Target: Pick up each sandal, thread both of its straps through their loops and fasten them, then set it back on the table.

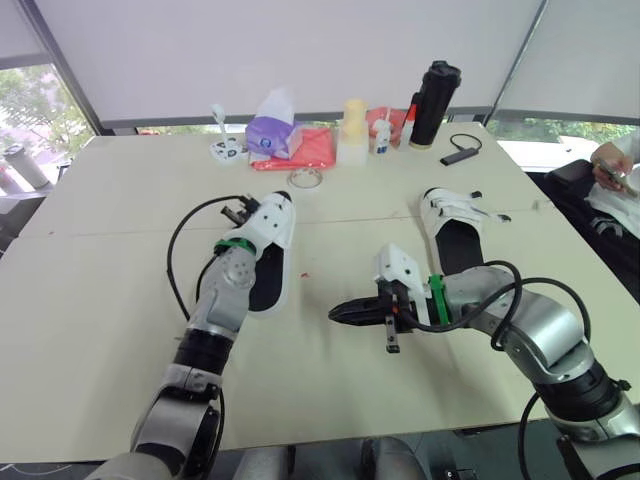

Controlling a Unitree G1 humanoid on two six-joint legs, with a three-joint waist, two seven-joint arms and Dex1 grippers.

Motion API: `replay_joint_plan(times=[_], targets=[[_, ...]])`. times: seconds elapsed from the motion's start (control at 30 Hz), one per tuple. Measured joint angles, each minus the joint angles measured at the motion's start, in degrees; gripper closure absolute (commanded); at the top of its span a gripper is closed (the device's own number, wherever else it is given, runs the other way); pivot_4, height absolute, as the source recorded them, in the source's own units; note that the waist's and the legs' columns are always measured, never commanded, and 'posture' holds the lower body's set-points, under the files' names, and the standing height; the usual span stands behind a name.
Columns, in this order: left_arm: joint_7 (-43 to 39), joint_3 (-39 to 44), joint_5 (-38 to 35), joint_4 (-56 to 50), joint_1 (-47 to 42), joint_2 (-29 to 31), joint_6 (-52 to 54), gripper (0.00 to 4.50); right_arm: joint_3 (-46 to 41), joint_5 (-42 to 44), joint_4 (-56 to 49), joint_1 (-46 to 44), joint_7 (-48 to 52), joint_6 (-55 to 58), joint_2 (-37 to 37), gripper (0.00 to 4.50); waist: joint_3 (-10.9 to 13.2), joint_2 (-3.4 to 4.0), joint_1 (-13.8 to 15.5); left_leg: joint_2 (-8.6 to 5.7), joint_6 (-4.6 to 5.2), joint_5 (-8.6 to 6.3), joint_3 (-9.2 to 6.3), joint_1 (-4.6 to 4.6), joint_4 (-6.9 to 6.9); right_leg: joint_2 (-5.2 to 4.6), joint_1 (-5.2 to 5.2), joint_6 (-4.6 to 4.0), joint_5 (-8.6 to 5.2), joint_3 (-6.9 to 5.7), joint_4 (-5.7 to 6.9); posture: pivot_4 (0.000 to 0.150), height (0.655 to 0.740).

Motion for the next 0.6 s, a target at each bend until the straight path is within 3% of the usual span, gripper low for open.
replay_joint_plan(times=[0.4,0.6], targets=[[10.3,-2.8,-0.5,27.0,-17.9,-1.3,8.0,4.48,0.1,-0.1,-0.1,0.1,-1.3,0.0,0.4,4.50,0.1,-0.14,-0.5,0.00,0.02,-0.01,0.01,-0.03,-0.17,0.00,-0.09,0.02,0.00,0.00,-0.10,0.150,0.7400],[12.8,-6.6,-0.4,34.8,-21.6,-1.3,7.3,4.48,0.1,-0.1,-0.2,0.3,-1.9,0.0,0.4,4.50,0.1,-0.14,-0.8,0.00,0.01,-0.01,0.01,-0.03,-0.19,0.01,-0.10,0.02,0.00,0.00,-0.10,0.150,0.7400]])
